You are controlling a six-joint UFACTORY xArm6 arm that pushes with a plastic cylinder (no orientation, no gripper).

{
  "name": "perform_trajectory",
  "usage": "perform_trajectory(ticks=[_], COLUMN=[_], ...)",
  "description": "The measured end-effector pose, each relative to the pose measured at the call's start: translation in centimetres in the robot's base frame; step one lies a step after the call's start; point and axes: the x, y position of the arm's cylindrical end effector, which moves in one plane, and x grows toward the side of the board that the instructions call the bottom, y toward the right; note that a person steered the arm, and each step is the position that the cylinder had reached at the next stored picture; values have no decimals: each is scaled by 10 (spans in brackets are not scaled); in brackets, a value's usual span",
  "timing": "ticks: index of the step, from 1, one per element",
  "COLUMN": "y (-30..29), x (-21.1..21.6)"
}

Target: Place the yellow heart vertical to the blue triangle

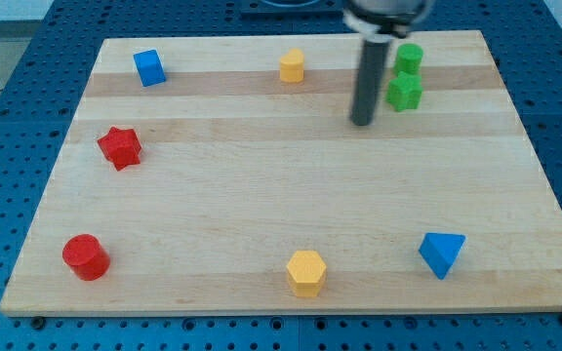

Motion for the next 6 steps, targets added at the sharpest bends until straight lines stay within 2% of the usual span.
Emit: perform_trajectory(ticks=[1,2,3,4,6], y=[-5,16,-15,-76,-43], x=[-44,-100,-143,-139,-78])
